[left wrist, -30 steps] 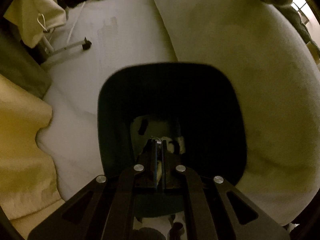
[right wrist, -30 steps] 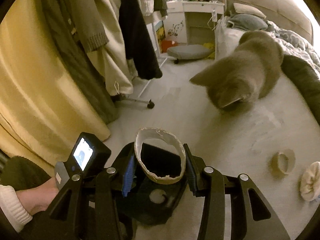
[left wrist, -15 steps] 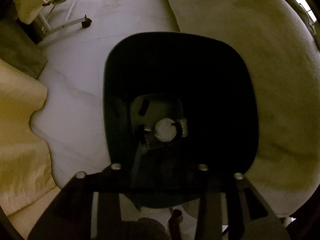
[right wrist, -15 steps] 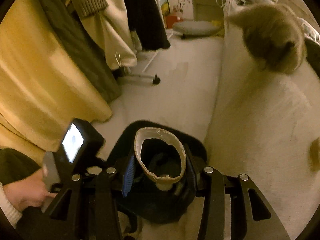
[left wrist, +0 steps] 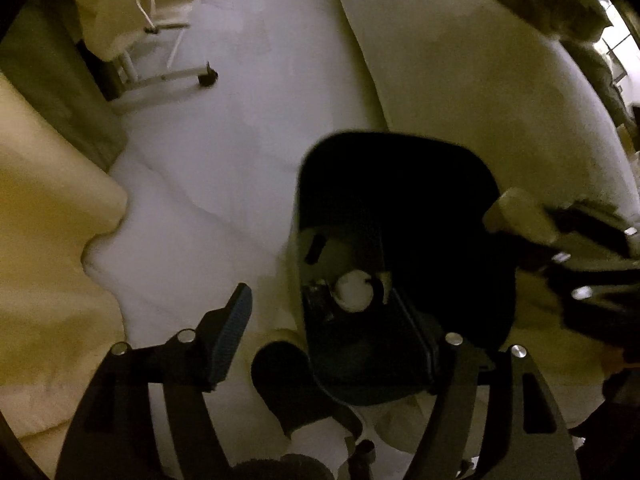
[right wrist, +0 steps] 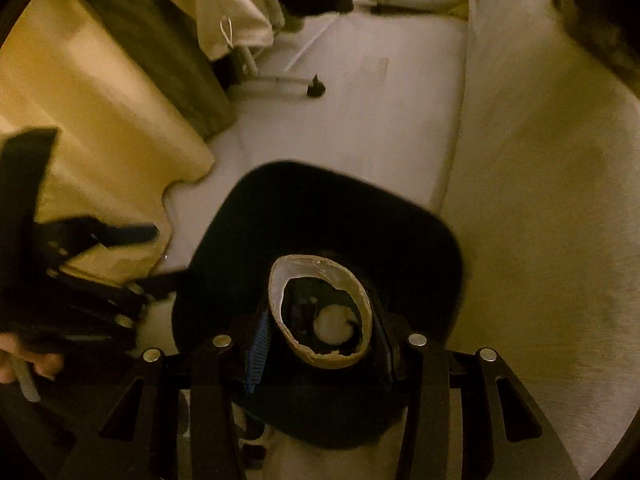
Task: Collect trash
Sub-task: 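Open the left tool over the bin while the right tool opens to drop the tape roll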
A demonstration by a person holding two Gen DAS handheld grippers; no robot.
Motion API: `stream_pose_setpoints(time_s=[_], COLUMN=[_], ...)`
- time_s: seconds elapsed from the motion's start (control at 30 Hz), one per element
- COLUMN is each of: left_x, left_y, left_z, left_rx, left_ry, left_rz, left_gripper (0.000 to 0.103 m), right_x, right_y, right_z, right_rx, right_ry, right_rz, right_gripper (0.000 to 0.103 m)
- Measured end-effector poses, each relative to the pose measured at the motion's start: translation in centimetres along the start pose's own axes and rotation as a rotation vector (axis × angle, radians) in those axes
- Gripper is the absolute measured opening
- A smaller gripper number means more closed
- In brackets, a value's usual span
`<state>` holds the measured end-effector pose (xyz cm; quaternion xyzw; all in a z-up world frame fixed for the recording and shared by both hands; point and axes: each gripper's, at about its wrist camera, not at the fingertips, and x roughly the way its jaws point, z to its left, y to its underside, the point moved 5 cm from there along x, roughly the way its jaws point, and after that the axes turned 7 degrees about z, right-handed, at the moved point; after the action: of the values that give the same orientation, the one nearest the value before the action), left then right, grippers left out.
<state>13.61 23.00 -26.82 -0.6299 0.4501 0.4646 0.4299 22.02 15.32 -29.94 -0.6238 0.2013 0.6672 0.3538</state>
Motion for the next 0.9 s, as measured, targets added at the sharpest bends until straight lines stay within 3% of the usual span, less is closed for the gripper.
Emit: stream_pose_setpoints(time_s=[0.37,0.47,0.6,0.9], left_x=[-3.4,-4.8,-7.3,-11.8], left_y=[-0.3,-0.4,-0.6,-1.5], left_z=[2.5,2.0,0.8,-0.2], left_rx=[0.001,0.026,0.064,0.092], left_ry=[-0.029,-0.028,-0.001,0.030], left_rz=[-0.090,-0.128,-0.195,-0.321], left_gripper=[0.056,0.055,0.047,0.047], right_x=[4.3,5.3,6.7,9.5], right_y=[0.9,1.0,1.1,1.8], right_z=[1.6,2.0,2.4,2.7], right_rx=[-0.055,-0.065,-0.081,-0.111], right_ry=[0.015,0.020,0.040,0.110], right_rz=[0.114,0.139,0.176,0.260], right_gripper=[0.045,0.046,0.046,0.047])
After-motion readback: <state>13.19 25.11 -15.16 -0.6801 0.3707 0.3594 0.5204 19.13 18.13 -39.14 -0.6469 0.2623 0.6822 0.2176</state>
